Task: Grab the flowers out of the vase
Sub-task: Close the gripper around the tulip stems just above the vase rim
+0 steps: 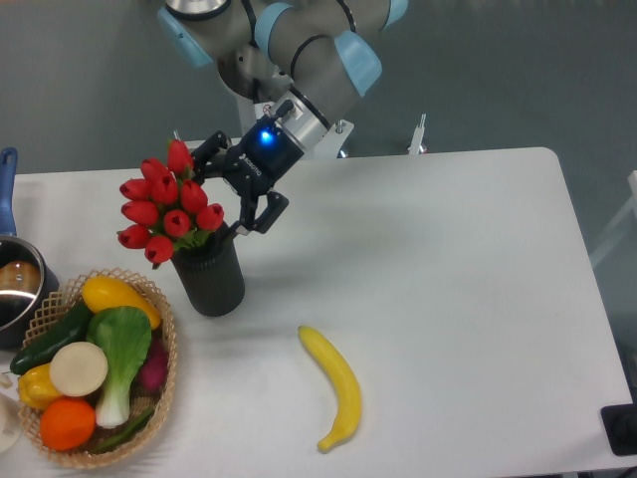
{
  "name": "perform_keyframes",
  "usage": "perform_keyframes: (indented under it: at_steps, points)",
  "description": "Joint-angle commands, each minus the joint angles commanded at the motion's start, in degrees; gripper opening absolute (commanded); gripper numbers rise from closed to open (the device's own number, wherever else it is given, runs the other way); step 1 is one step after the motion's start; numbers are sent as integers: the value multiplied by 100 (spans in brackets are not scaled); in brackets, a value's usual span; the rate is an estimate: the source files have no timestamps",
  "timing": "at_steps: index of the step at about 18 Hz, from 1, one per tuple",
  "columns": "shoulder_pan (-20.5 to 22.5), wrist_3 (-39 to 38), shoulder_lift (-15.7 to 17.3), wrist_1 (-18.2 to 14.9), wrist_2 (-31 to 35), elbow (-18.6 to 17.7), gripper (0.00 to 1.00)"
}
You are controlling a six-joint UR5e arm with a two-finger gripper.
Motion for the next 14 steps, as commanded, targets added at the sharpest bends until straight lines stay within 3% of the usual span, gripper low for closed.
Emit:
perform_keyframes:
  at_steps: [6,7,10,11,14]
  points:
    - [-290,0,-106,9,-18,-18,97]
    - [-290,9,-106,9,-18,-9,81]
    - [-290,35,-97,9,-18,0,8]
    - [-281,44,-88,9,-18,17,0]
    - [-264,27,-1,9,-17,44,0]
